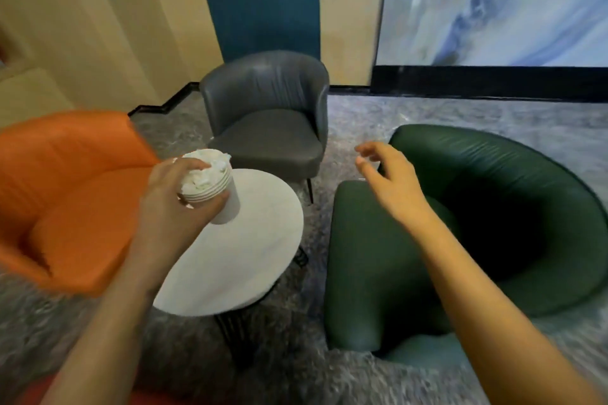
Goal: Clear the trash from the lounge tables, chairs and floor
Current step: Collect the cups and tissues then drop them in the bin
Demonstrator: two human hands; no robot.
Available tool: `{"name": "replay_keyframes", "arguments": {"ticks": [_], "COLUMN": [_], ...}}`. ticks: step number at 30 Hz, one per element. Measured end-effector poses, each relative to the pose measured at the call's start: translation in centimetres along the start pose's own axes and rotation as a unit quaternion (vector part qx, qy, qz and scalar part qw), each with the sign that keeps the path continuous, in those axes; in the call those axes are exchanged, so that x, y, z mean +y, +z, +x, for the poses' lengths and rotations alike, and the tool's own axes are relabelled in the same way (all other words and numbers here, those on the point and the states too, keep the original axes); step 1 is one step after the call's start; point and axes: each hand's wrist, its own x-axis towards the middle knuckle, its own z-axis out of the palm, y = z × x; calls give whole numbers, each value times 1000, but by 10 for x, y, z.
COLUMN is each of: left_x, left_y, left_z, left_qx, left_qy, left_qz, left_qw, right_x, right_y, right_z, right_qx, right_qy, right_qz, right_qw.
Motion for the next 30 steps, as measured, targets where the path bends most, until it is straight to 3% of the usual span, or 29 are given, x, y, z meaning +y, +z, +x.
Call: {"name": "replay_keyframes", "arguments": {"ticks": [7, 13, 20, 30], "left_x": [72, 127, 196, 266], "left_y": [77, 129, 179, 195], "left_z": [-31, -47, -72, -161], "left_qx": [-116, -219, -326, -458], "left_qy": [54, 136, 270, 431], "left_qz": [-59, -118, -223, -324], "left_qw": [990, 959, 878, 707], "right_x": [64, 95, 81, 4], "right_y": [-96, -152, -193, -189], "right_z": [-75, -146, -251, -406], "right_qx": [67, 136, 245, 423], "right_qy": [75, 162, 248, 364], "right_qz": [-30, -40, -120, -197], "right_qw": [994, 977, 930, 806]}}
